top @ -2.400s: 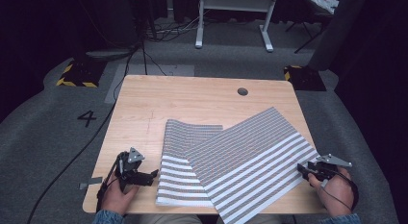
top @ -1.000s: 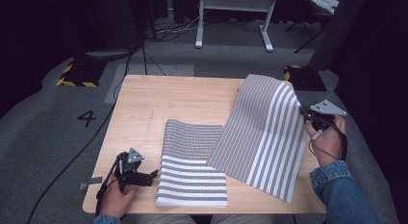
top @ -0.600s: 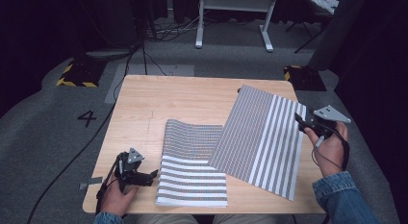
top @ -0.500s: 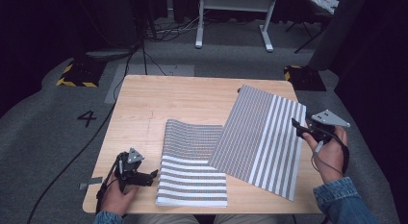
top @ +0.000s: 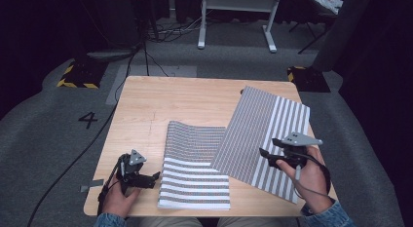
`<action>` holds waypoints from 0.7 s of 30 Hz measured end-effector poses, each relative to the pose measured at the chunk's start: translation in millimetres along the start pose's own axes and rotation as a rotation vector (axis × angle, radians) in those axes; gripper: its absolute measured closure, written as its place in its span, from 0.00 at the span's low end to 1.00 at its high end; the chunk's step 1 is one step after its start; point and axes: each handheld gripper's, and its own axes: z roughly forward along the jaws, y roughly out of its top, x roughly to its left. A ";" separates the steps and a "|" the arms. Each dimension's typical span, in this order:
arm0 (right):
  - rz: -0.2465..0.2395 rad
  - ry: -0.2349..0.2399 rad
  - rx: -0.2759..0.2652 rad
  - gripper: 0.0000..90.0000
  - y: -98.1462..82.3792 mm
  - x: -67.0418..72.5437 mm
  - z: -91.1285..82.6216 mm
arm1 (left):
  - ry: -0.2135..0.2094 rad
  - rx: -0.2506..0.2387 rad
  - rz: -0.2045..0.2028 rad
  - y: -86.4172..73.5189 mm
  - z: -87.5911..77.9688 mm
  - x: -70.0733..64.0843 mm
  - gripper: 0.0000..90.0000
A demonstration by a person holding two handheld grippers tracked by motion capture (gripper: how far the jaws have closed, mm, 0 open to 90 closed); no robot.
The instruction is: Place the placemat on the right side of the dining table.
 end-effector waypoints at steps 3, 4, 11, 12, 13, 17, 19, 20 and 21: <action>-0.010 0.044 0.031 0.42 -0.1 15.7 13.2 | 0.004 -0.001 -0.001 -0.2 -0.2 -0.2 0.00; -0.008 0.056 0.041 0.42 -0.4 20.5 18.7 | 0.004 -0.001 -0.001 -0.2 -0.2 -0.2 0.00; -0.037 0.128 0.120 0.41 -6.5 50.4 59.2 | 0.007 -0.002 -0.003 -0.4 -0.3 -0.5 0.00; -0.038 0.132 0.136 0.41 -7.6 53.5 64.4 | 0.007 -0.003 -0.004 -0.5 -0.2 -0.6 0.00; -0.044 0.135 0.146 0.41 -8.7 55.6 69.4 | 0.007 -0.003 -0.004 -0.5 -0.2 -0.6 0.00; -0.036 0.148 0.172 0.41 -12.6 64.0 86.6 | 0.006 -0.003 -0.004 -0.5 -0.2 -0.5 0.00; -0.037 0.158 0.195 0.41 -15.9 70.6 96.2 | 0.007 -0.003 -0.004 -0.5 -0.2 -0.6 0.00; -0.042 0.162 0.205 0.40 -17.5 73.0 100.3 | 0.007 -0.003 -0.004 -0.5 -0.2 -0.6 0.00; -0.045 0.162 0.213 0.40 -19.2 75.1 104.1 | 0.007 -0.003 -0.004 -0.4 -0.2 -0.6 0.00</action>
